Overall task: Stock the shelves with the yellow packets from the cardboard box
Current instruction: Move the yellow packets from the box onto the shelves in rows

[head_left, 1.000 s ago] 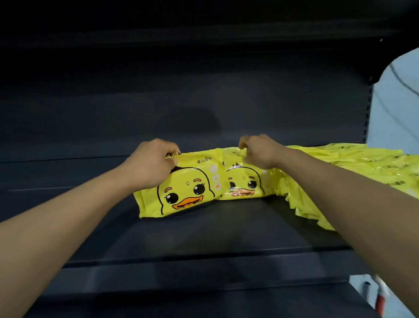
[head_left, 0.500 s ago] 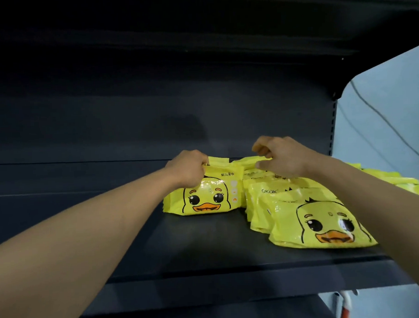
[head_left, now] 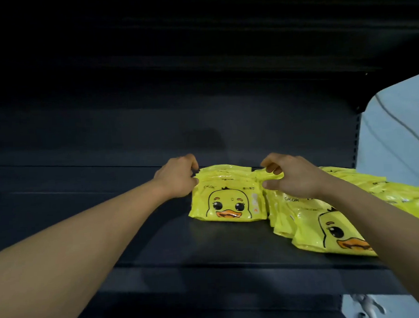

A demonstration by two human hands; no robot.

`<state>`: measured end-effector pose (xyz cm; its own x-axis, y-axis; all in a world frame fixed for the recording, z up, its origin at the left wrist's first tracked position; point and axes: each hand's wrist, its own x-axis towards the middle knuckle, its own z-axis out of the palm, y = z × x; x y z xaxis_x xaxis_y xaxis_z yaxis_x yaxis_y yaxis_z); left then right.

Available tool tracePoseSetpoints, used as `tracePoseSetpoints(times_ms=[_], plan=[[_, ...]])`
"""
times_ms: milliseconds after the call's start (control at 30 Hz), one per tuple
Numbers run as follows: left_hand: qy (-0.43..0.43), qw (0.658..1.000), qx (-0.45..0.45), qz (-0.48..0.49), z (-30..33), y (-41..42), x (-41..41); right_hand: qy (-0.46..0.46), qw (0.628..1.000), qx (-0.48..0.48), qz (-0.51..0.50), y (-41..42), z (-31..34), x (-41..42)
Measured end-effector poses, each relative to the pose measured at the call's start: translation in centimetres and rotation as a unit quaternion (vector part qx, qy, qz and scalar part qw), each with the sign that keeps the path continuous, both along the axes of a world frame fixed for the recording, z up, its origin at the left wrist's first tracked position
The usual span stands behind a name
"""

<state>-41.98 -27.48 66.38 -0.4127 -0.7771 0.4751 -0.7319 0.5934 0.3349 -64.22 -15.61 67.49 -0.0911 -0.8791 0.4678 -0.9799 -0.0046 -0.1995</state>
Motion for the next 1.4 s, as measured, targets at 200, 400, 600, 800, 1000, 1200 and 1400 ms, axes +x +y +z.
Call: tracePoseSetpoints(times_ms=[200, 400, 600, 800, 1000, 1200, 1400], plan=[[-0.011, 0.999, 0.036, 0.003, 0.0, 3.3, 7.3, -0.006, 1.000, 0.016, 0.017, 2.1, 0.1, 6.5], [0.014, 0.997, 0.066, -0.033, -1.0, 8.5, 14.9, -0.037, 0.999, 0.017, 0.027, 5.6, -2.0, 14.8], [0.020, 0.992, 0.100, -0.073, -5.4, 13.3, 22.4, -0.083, 0.995, 0.053, 0.025, 9.6, -7.5, 22.7], [-0.020, 0.983, 0.170, -0.072, -13.7, 16.8, 29.4, -0.144, 0.977, 0.155, 0.016, 14.1, -15.7, 29.8], [-0.082, 0.954, 0.285, -0.032, -24.1, 18.9, 35.8, -0.165, 0.950, 0.263, 0.007, 18.0, -24.6, 34.8], [-0.115, 0.925, 0.361, 0.002, -33.2, 20.9, 40.1, -0.190, 0.916, 0.353, 0.011, 20.7, -32.5, 37.1], [-0.142, 0.898, 0.415, 0.039, -40.0, 22.3, 41.5, -0.188, 0.885, 0.427, 0.022, 21.3, -39.0, 36.7]])
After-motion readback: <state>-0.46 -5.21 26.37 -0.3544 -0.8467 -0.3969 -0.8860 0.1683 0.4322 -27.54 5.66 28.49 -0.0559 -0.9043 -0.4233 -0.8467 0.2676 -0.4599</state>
